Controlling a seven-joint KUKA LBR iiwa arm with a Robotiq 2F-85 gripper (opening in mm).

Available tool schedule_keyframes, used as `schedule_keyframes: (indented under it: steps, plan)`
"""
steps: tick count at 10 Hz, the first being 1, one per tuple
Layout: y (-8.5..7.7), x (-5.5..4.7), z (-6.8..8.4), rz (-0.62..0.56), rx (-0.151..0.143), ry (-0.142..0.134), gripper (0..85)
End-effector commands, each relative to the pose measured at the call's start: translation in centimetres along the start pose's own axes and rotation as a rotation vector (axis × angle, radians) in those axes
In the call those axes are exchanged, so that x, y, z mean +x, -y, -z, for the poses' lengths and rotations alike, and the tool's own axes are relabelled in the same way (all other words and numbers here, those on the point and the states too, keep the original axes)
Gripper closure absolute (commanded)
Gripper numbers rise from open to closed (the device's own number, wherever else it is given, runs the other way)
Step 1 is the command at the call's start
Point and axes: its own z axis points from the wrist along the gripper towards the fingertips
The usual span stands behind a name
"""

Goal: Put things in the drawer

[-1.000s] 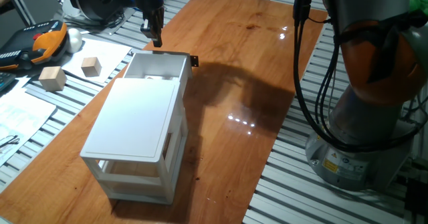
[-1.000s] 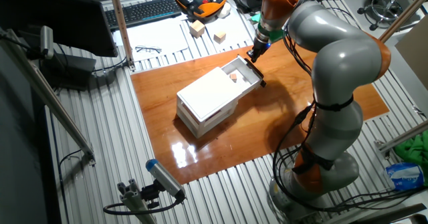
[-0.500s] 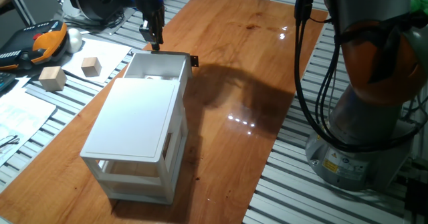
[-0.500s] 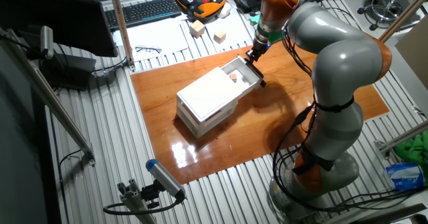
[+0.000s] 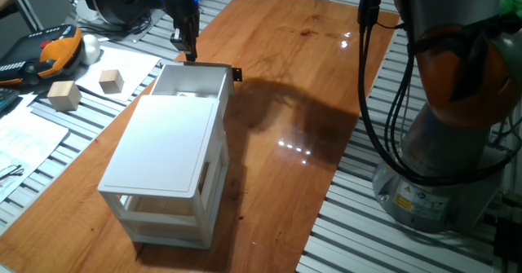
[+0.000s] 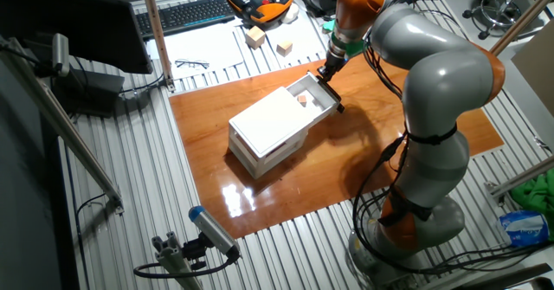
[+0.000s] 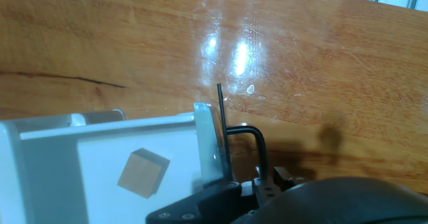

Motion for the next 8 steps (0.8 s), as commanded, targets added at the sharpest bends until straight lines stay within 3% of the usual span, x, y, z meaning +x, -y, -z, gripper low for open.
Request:
schedule_keyframes:
  steps: [1, 6, 7, 8]
  plan:
    - [0.0, 0.0, -0.1, -0.001, -0.001, 0.0, 51.0]
    - [-0.1, -0.2, -0.8, 0.002, -0.002, 0.0, 51.0]
    - [-0.1, -0.3, -1.0, 0.002, -0.002, 0.0, 68.0]
    - [-0.1, -0.4, -1.2, 0.002, -0.005, 0.003, 68.0]
